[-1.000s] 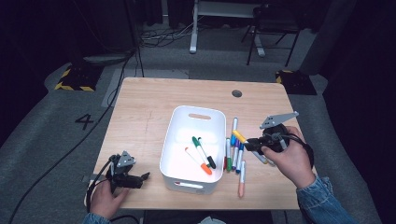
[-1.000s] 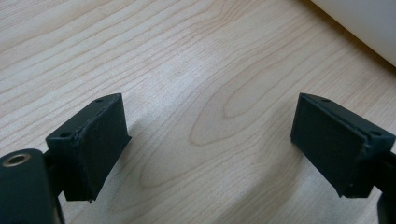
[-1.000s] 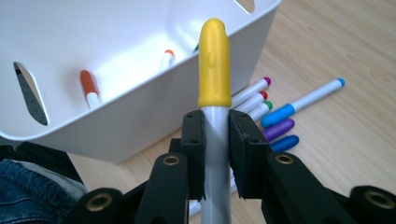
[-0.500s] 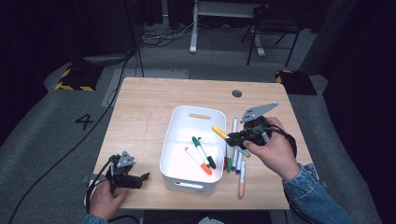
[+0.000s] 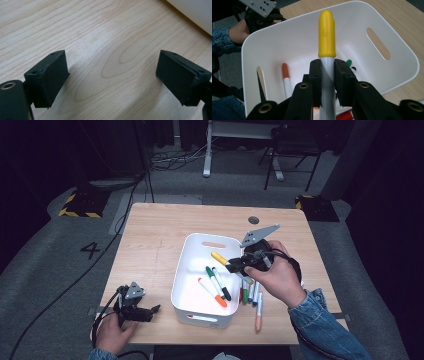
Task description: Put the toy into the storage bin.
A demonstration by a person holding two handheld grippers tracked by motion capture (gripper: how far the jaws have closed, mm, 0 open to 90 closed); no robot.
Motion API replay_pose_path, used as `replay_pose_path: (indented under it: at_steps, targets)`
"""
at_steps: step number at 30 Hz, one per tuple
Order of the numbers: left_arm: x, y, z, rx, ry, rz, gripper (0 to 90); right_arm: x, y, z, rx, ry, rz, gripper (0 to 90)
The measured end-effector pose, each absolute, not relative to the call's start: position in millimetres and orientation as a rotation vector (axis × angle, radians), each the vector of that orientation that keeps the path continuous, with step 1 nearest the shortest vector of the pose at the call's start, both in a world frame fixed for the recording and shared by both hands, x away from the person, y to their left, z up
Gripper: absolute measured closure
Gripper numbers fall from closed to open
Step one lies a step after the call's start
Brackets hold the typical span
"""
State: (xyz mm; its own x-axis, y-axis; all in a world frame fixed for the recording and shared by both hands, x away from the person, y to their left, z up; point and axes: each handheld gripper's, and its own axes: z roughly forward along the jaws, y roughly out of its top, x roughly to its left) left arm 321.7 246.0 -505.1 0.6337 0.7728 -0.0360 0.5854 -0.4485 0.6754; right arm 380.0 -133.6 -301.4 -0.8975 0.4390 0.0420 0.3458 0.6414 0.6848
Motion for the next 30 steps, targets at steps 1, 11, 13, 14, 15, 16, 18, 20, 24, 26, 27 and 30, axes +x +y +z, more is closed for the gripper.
replay_pose_path:
  at_steps: [1,11,13,14,15,16,18,20,24,26,27,30]
  targets:
    - [322,246,-505,2.189,1.055,0.368,10.8,381,-131,-302,0.653,2.731,1.093,76.9]
    - [322,246,-505,2.191,1.050,0.371,10.8,386,-116,-312,0.620,2.757,1.085,77.0]
    - [322,246,-505,2.192,1.052,0.375,10.9,387,-114,-316,0.609,2.777,1.103,77.0]
    - [322,246,-505,2.191,1.050,0.373,10.8,388,-114,-318,0.602,2.779,1.101,77.0]
    - [322,246,-505,2.193,1.048,0.374,10.8,388,-113,-320,0.602,2.784,1.093,77.0]
    - [322,246,-505,2.193,1.051,0.374,10.9,388,-112,-322,0.602,2.790,1.095,77.0]
    - [322,246,-505,2.194,1.049,0.371,10.8,388,-110,-326,0.600,2.795,1.095,76.9]
    - [322,246,-505,2.196,1.049,0.372,10.8,389,-109,-328,0.596,2.800,1.094,77.0]
    - [322,246,-505,2.189,1.056,0.367,10.9,388,-106,-330,0.578,2.803,1.119,76.9]
    - [322,246,-505,2.188,1.055,0.367,10.8,387,-104,-331,0.568,2.807,1.112,77.0]
    - [322,246,-505,2.190,1.055,0.365,10.8,387,-103,-332,0.562,2.813,1.112,77.0]
    - [322,246,-505,2.191,1.054,0.365,10.8,387,-101,-335,0.557,2.819,1.099,77.0]
